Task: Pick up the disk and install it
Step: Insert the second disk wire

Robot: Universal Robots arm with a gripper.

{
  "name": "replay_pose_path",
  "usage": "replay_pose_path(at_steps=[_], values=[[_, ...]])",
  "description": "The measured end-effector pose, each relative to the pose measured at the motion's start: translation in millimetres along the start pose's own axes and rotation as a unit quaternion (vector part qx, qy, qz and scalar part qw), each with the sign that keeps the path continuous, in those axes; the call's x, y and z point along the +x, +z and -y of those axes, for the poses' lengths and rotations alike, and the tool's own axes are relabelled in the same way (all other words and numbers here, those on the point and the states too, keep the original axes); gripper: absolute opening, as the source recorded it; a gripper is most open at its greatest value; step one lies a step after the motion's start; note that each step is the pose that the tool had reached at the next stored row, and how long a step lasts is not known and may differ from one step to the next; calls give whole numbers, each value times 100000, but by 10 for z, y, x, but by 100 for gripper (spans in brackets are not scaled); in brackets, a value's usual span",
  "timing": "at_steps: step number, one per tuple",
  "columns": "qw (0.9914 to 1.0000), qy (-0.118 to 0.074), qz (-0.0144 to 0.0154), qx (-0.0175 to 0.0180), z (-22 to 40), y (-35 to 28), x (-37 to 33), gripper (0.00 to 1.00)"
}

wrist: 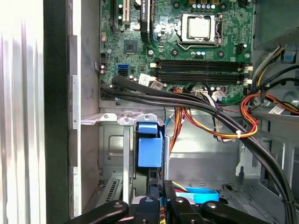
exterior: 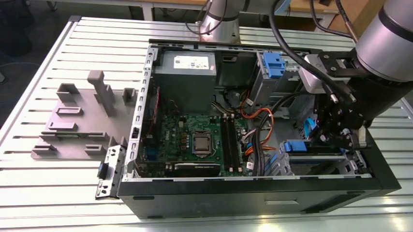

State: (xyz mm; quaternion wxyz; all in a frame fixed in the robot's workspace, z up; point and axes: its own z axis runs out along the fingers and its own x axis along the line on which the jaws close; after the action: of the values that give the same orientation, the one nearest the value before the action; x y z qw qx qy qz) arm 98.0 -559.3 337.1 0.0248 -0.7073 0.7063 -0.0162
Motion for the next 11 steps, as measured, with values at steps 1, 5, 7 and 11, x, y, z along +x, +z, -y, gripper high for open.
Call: replay_pose_path(at_steps=[1, 5, 7, 11], values=[[100000, -14, -209, -13, 1, 0, 0, 16], [99999, -27, -457, -22, 1, 0, 1, 16], [99999, -34, -463, -22, 4, 0, 0, 16], [99999, 22, -461, -26, 30, 2, 1, 16]])
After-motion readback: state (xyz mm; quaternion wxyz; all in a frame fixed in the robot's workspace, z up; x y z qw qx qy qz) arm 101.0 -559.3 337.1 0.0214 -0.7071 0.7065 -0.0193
